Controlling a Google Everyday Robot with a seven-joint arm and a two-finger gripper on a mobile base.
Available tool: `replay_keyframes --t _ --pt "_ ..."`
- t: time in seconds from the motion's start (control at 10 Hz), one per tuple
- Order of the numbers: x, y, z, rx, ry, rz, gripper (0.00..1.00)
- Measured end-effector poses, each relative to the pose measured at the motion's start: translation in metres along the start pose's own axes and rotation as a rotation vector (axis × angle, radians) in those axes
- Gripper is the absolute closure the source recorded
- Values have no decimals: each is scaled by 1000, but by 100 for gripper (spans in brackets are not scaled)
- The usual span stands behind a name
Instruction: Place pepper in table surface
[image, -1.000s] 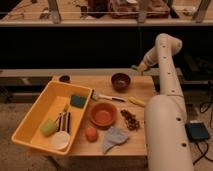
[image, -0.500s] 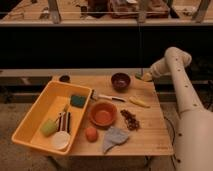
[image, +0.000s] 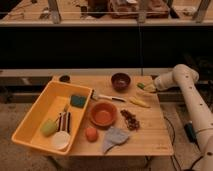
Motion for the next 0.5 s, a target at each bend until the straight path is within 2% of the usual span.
replay_keyframes --t 0.5 --pt "-4 -8 32 28 -71 -4 100"
